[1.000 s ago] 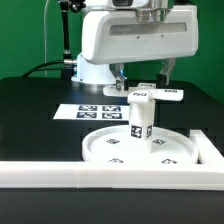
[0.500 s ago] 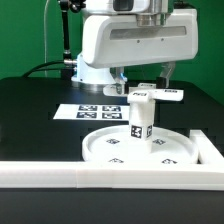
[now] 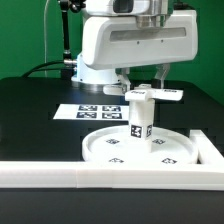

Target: Assemble round table

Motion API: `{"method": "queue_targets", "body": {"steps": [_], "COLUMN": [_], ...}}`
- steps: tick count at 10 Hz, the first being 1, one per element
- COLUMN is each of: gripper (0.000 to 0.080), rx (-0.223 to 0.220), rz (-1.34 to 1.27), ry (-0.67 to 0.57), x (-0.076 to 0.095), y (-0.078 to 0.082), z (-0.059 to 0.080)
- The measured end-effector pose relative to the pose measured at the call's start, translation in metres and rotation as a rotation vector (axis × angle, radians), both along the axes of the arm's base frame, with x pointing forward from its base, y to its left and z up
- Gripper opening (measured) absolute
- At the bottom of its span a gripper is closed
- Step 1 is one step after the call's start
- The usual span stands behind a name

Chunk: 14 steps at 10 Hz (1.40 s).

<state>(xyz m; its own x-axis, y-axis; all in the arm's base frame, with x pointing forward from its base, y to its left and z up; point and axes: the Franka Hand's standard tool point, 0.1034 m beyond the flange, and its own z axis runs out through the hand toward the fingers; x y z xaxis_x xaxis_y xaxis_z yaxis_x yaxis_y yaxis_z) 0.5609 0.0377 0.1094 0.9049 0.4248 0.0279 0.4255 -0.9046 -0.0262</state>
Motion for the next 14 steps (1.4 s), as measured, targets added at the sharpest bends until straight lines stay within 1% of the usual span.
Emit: {"method": "queue_targets", "body": {"steps": [4,7,8,11,12,14], "gripper": [0.0436,0.0437,0.0438,0.0438,0.0438,0.0438], "rx": [0.001,0.006,0.037,0.107,0.136,0.149], "rz": [-0.011,-0.102,-0.280,-0.654,-0.810,-1.063], "ry": [0.000,0.003,0.001,0.013,0.026,0.042], "x": [0.0000,0.0000,0.0011,0.0014,0.0011,0.0010], "y": [0.0001,-0.0002,-0.0018,-0.0034,-0.0040,-0.0019], "z": [0.0000,-0.0002,-0.0005,-0.0013,-0.0015,-0.0017]}}
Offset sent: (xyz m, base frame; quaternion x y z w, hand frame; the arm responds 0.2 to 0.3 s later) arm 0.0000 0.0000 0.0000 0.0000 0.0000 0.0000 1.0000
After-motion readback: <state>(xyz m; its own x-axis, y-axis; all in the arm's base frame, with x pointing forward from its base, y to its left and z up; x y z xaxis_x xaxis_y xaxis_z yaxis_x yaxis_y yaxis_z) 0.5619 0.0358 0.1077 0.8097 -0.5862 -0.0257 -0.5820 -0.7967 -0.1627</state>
